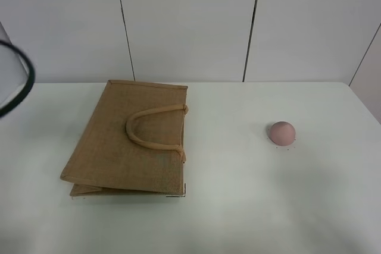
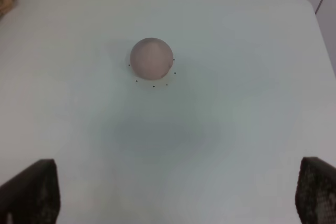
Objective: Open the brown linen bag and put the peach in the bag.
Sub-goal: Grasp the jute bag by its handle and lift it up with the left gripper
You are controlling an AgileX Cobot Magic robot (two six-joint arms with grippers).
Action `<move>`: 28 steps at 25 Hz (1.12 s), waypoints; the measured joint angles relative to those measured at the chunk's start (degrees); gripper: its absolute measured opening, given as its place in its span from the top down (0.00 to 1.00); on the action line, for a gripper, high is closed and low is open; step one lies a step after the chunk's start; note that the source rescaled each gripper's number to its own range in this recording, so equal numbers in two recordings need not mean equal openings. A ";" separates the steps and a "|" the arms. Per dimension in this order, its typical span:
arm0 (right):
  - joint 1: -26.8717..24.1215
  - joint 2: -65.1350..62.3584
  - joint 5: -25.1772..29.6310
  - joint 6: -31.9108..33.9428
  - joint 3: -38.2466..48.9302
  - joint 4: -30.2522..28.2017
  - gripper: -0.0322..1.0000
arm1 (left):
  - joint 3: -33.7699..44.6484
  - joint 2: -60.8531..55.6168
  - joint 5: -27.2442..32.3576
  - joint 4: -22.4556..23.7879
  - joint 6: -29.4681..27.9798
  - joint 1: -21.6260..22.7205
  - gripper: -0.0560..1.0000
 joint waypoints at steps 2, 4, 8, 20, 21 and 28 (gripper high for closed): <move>0.00 0.00 0.00 0.00 0.00 0.00 0.00 | -4.82 8.31 -0.21 0.00 0.00 0.00 0.00; 0.00 0.00 0.00 0.00 0.00 0.00 0.00 | -9.35 15.35 -0.29 0.00 0.00 0.00 0.00; 0.00 0.00 0.00 0.00 0.00 0.00 0.00 | -18.95 27.52 -0.74 0.05 0.00 0.00 0.00; 0.00 0.00 0.00 0.00 0.00 0.00 0.00 | -33.32 48.61 -1.42 0.35 -4.53 -7.41 0.00; 0.00 0.00 0.00 0.00 0.00 0.00 0.00 | -33.96 49.36 -1.65 0.35 -5.45 -9.10 0.00; 0.00 0.00 0.00 0.00 0.00 0.00 0.00 | -42.46 57.72 -1.24 0.19 -8.95 -18.97 0.00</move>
